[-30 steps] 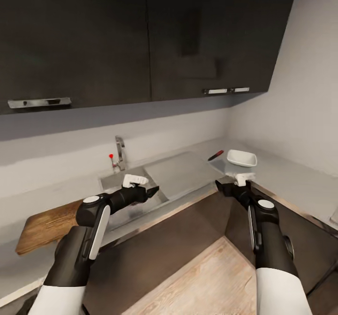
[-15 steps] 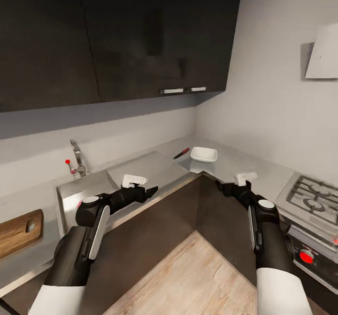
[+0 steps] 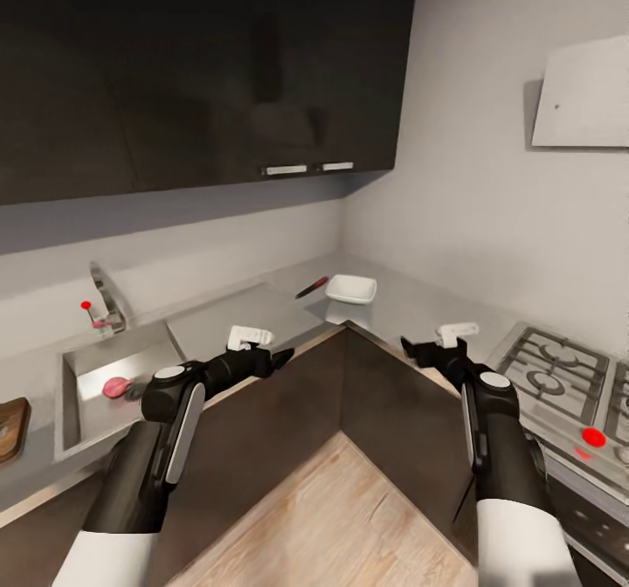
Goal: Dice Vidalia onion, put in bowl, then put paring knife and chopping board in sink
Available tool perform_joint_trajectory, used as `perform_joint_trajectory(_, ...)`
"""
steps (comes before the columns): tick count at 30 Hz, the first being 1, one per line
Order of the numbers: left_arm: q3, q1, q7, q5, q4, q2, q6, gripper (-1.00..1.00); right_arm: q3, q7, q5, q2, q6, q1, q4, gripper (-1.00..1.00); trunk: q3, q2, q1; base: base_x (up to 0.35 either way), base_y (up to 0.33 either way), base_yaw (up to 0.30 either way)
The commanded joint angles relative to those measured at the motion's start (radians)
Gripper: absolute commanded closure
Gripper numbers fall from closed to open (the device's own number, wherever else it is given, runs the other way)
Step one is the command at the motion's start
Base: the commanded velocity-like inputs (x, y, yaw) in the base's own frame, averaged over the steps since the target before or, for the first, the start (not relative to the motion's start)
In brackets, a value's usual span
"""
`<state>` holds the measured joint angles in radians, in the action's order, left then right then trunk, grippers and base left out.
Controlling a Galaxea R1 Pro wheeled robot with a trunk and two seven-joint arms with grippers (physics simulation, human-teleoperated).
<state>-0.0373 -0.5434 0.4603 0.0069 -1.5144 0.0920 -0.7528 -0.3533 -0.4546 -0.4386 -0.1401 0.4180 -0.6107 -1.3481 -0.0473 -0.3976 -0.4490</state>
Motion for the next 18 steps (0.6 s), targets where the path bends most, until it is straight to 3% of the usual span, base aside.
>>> perform_joint_trajectory(1,0.001,-0.001,0.002,0.0,-0.001,0.0,-0.007,-1.0,-0.004,-0.009,-0.01,-0.001,0.016,-0.001,0.0,-1.0,-0.002,-0.002,-0.001,0.169,-0.276,-0.001)
perform_joint_trajectory(2,0.001,-0.001,0.003,0.0,0.0,0.0,-0.007,-1.0,-0.005,-0.008,-0.01,0.0,0.033,-0.001,0.003,-1.0,-0.002,-0.002,-0.001,0.174,-0.275,-0.001)
perform_joint_trajectory(5,0.009,-0.001,0.0,0.0,0.017,0.0,-0.008,-1.0,-0.008,-0.003,-0.011,0.011,0.185,-0.006,0.034,-1.0,-0.002,-0.002,-0.001,0.184,-0.273,0.0)
perform_joint_trajectory(8,0.027,-0.001,-0.004,0.001,0.04,-0.002,-0.008,-1.0,-0.009,-0.003,-0.011,0.032,0.239,-0.01,0.054,-1.0,-0.002,-0.002,-0.001,0.189,-0.28,0.0)
perform_joint_trajectory(14,0.059,-0.001,-0.004,0.001,0.035,-0.003,-0.008,-1.0,0.004,-0.01,-0.011,0.037,0.248,-0.011,0.055,-1.0,-0.002,-0.002,-0.001,0.2,-0.28,0.0)
perform_joint_trajectory(18,0.065,-0.001,-0.003,0.001,0.033,-0.003,-0.008,-1.0,0.036,-0.012,-0.01,0.037,0.245,-0.011,0.055,-1.0,-0.002,-0.002,-0.001,0.244,-0.208,0.0)
